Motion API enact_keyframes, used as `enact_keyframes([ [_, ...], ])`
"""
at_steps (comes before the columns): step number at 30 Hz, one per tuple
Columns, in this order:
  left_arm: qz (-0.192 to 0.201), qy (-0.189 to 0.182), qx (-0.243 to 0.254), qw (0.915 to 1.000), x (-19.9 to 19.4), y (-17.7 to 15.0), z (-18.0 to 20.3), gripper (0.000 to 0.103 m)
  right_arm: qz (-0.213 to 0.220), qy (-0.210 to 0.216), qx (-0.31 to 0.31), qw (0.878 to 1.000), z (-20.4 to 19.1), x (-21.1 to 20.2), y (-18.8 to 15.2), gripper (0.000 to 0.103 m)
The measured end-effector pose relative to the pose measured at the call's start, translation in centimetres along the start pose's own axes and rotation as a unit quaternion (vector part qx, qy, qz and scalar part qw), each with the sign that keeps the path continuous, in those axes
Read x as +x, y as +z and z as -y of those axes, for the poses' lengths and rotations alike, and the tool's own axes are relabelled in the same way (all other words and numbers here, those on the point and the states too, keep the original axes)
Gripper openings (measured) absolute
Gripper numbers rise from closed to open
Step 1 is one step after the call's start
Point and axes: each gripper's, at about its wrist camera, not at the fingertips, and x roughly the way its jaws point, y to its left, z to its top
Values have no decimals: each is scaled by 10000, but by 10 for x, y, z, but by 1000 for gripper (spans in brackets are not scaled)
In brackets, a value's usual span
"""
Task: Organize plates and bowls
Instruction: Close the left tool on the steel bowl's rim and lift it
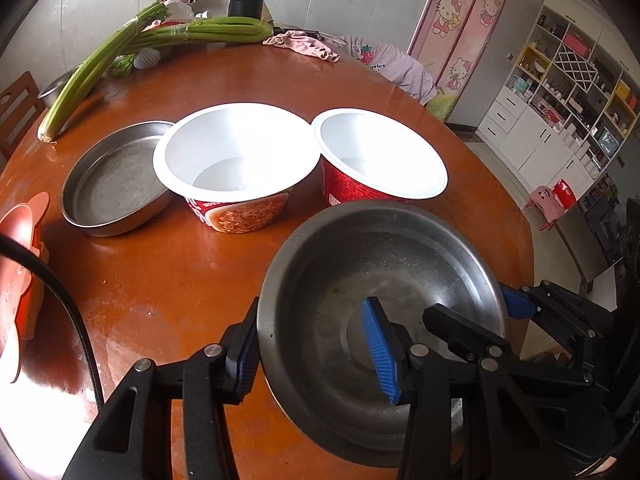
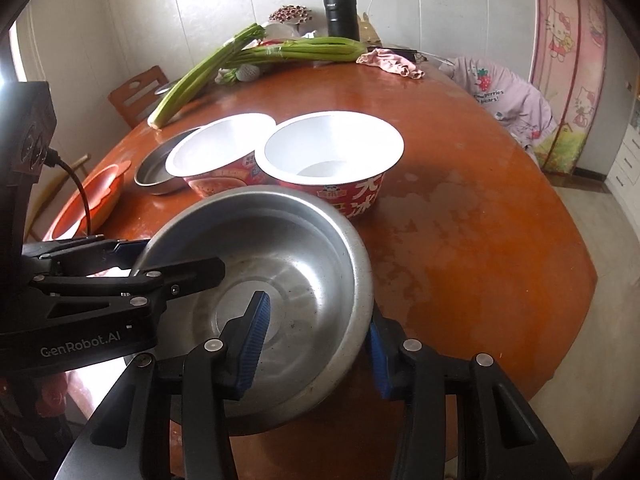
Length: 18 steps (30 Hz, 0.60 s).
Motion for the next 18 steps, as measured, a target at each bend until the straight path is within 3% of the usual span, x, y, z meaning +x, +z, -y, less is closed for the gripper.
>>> enact_keyframes([
  [18,43,264,-222,9994,-31,-18,-12,48,-94,378,-403,9984,-22,-10,-7,47],
])
